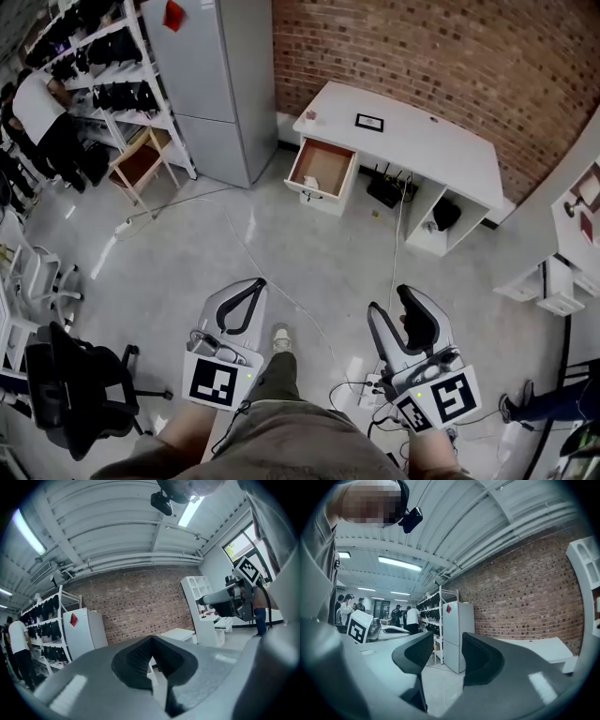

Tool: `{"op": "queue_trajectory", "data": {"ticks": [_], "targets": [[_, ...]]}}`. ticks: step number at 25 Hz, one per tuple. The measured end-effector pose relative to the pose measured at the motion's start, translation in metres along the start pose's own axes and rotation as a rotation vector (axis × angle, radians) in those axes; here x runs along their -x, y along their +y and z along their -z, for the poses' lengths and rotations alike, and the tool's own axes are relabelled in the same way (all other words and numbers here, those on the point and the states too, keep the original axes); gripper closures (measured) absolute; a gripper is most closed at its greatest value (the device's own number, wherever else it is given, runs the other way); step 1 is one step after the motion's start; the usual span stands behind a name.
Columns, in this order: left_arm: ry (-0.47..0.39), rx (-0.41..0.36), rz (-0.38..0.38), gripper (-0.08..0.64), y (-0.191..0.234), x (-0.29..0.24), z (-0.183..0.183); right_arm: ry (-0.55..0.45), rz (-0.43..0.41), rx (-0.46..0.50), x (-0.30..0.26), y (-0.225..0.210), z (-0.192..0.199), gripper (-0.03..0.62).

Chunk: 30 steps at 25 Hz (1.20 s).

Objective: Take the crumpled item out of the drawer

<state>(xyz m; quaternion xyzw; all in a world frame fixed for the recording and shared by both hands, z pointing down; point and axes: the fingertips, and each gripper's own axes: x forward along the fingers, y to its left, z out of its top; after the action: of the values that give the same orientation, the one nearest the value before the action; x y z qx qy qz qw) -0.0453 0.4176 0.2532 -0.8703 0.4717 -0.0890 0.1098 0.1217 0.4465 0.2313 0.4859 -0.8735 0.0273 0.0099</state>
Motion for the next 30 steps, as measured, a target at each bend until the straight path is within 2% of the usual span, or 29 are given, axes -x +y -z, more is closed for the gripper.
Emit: {"op": "queue_trajectory", "data": {"ticks": [7,12,15,18,22,30], "targets": [[0.001,-0.002,0.006,0.56,0.091,-0.082,0.011,0.056,0.035,-0.012,-0.111,-0.038,-0.01,0.365],[0.018,0.101,0.019,0.56,0.155,-0.136,0.028,0.073,0.056,-0.002,-0.195,-0.059,-0.018,0.359],[0.02,0.107,0.027,0.56,0.185,-0.162,0.033,0.072,0.065,-0.007,-0.232,-0.07,-0.023,0.357],[0.014,0.087,0.035,0.56,0.203,-0.185,0.042,0.069,0.08,-0.007,-0.256,-0.082,-0.019,0.357],[0.024,0.11,0.04,0.56,0.221,-0.21,0.055,0.083,0.109,-0.025,-0.28,-0.102,-0.009,0.357],[0.058,0.121,0.065,0.56,0.231,-0.282,0.081,0.098,0.121,-0.044,-0.33,-0.162,0.014,0.357]]}}
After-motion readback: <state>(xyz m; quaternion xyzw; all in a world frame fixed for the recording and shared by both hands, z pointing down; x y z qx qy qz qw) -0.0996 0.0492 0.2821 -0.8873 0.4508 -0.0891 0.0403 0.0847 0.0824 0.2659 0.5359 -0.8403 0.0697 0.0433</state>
